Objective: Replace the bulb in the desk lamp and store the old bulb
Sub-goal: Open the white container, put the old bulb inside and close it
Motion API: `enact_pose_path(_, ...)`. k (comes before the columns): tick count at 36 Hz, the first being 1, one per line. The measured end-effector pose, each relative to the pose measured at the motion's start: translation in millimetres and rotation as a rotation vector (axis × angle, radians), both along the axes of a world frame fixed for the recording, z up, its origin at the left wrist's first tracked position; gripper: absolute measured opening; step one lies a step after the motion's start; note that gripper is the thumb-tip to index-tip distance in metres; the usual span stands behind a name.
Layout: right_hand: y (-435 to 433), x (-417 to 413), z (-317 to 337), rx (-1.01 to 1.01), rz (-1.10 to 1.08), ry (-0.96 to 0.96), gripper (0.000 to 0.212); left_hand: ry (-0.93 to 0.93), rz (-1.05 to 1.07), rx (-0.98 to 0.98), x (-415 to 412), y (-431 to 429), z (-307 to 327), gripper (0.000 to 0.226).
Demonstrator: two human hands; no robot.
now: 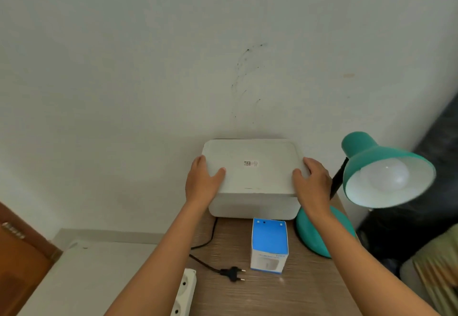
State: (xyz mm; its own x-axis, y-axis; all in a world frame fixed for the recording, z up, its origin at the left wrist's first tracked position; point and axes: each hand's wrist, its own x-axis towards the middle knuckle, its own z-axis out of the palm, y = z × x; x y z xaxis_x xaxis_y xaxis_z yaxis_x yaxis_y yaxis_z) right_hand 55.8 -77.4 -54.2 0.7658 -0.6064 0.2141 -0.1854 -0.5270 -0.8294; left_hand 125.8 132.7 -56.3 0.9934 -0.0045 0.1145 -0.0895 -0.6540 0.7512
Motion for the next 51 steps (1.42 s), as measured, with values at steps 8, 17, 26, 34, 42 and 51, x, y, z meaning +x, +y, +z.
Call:
enact_pose_path(8,-3,15,0,0.043,-0.023,-0.038,0.044,-0.058,0.065,0.016,13,-9,1,0.056)
enact_pose_path(17,-10,21,1,0.068,-0.07,-0.048,0.043,-0.106,0.012,0.032,24,-15,0,0.041)
enact_pose_path(26,-10,20,-3,0.107,-0.047,-0.043,0.042,-0.074,-0.02,0.003,20,-12,-4,0.054)
enact_pose_path(34,-6,1,-14,0.027,0.01,0.005,0.047,-0.041,-0.041,-0.273,1,-1,-15,0.069)
enact_pose_path(42,-2,-5,-15,0.059,0.037,0.033,0.052,-0.012,-0.08,-0.304,-8,2,-23,0.072)
enact_pose_path(51,-3,4,-10,0.039,0.056,0.079,0.052,0.022,-0.071,-0.324,-7,1,-20,0.072)
